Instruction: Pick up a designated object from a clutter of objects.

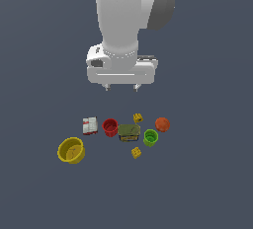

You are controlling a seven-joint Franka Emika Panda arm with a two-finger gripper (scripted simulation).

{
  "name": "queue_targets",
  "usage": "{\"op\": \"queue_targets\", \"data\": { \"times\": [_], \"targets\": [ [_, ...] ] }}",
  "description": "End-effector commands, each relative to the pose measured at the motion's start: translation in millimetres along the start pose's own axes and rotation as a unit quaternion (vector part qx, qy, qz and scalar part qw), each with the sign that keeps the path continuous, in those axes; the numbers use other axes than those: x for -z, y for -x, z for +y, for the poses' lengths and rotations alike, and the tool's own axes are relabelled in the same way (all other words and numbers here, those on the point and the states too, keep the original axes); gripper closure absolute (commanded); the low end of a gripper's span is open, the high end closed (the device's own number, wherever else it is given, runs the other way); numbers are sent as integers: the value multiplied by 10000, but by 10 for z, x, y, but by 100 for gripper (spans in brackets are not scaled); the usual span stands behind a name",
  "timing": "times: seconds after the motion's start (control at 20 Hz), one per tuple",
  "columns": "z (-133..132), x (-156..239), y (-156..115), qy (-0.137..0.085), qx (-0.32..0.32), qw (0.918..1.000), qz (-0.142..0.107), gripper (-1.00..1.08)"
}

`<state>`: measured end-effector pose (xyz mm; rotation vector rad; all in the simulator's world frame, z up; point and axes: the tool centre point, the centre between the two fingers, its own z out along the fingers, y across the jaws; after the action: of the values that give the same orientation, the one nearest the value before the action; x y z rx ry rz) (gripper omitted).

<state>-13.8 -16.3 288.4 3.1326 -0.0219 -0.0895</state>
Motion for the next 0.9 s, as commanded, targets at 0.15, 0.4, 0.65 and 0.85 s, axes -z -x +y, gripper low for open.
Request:
{"op": "queue_targets", "data": {
  "times": [0.15, 0.4, 0.65, 0.85],
  "targets": [
    [2, 11, 3, -19, -46, 10000, -10, -92],
    [10, 64, 21, -96, -207, 9997, -53, -92],
    [11, 70, 23, -101, -213, 9997, -57, -92],
    [3, 46, 10, -114, -305, 9995, -56, -92]
  ]
}}
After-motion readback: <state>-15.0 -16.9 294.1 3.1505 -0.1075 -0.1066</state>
